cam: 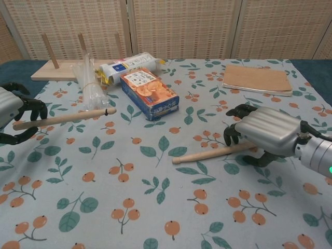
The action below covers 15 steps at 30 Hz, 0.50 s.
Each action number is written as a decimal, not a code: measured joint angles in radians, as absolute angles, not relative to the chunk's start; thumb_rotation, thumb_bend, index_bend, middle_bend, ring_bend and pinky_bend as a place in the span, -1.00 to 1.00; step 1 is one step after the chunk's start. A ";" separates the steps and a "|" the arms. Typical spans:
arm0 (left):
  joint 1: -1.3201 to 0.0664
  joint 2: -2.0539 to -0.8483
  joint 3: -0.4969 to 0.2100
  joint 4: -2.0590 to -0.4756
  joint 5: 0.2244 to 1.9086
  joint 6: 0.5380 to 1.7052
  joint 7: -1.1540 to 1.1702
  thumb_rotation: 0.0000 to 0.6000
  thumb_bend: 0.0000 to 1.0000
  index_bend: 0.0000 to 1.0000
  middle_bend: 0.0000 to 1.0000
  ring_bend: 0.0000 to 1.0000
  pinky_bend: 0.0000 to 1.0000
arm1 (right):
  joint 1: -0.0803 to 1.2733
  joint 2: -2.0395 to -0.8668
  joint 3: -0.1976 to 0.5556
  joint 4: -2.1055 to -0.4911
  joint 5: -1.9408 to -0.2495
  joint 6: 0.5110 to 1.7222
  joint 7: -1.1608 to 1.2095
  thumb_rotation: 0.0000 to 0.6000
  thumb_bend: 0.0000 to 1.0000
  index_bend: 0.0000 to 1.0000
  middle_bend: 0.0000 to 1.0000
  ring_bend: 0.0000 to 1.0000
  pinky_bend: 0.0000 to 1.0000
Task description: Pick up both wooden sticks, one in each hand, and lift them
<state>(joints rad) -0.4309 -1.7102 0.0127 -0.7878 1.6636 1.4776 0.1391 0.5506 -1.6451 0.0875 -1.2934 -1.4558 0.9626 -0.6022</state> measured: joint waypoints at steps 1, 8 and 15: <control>-0.431 -1.711 0.013 -0.785 1.664 1.477 0.138 1.00 0.04 0.80 0.89 0.19 -0.47 | 0.553 -1.649 0.087 -1.285 -1.455 0.965 -0.603 1.00 -0.39 -0.17 -0.21 -0.84 -0.94; -0.431 -1.717 0.017 -0.769 1.662 1.464 0.126 1.00 0.04 0.80 0.89 0.19 -0.47 | 0.557 -1.667 0.075 -1.253 -1.452 0.986 -0.610 1.00 -0.39 0.04 -0.06 -0.67 -0.87; -0.431 -1.721 0.021 -0.758 1.666 1.465 0.125 1.00 0.04 0.80 0.89 0.19 -0.47 | 0.557 -1.676 0.063 -1.237 -1.460 1.013 -0.613 1.00 -0.39 0.17 0.05 -0.60 -0.85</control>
<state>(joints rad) -0.4311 -1.7214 0.0209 -0.7578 1.6663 1.4645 0.1249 0.5571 -1.6762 0.0625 -1.2367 -1.4602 1.0131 -0.6127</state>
